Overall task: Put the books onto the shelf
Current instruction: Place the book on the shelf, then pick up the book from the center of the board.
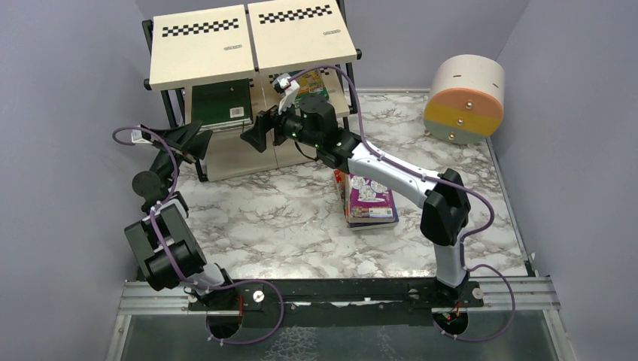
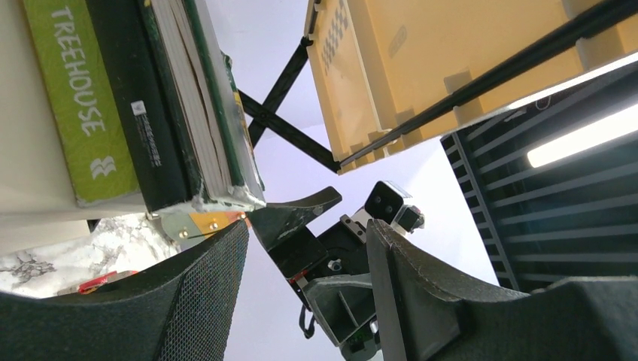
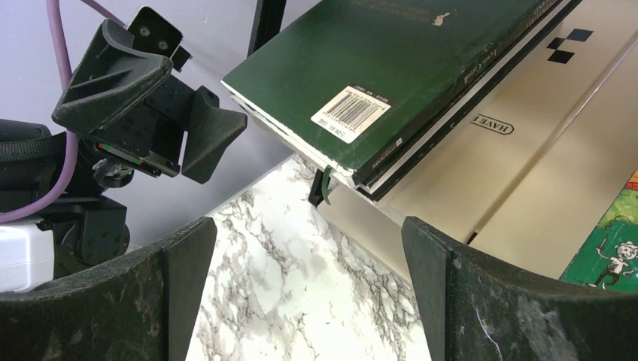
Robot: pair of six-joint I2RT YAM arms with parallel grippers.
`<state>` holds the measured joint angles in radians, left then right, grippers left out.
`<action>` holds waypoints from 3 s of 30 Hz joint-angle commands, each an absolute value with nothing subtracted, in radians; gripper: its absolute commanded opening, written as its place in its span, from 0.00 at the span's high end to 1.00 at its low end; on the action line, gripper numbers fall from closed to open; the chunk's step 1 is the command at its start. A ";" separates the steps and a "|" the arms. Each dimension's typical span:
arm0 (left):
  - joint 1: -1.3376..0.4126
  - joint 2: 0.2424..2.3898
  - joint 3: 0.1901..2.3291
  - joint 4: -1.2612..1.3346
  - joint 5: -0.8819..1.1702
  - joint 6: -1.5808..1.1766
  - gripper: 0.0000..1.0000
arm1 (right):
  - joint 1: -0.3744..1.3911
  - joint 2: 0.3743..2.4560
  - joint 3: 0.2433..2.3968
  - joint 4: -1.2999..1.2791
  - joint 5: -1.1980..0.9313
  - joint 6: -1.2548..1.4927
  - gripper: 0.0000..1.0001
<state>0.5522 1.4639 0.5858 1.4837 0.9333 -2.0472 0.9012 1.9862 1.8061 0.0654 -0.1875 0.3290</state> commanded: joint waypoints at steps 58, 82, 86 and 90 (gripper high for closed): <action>-0.671 1.450 0.611 0.524 0.380 -1.133 0.41 | 0.598 0.894 0.626 -0.419 0.131 0.627 0.00; -0.699 1.506 0.601 0.523 0.348 -1.134 0.41 | 0.597 0.951 0.648 -0.462 0.259 0.661 0.02; -0.706 1.520 0.612 0.523 0.346 -1.134 0.41 | 0.598 0.960 0.635 -0.446 0.223 0.652 0.02; -0.717 1.529 0.621 0.524 0.340 -1.136 0.41 | 0.597 0.950 0.611 -0.378 0.154 0.632 0.03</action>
<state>-0.7017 1.5150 0.6075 0.5110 0.3672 -1.1519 0.6003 0.9615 0.6289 -0.4324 0.1890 0.6495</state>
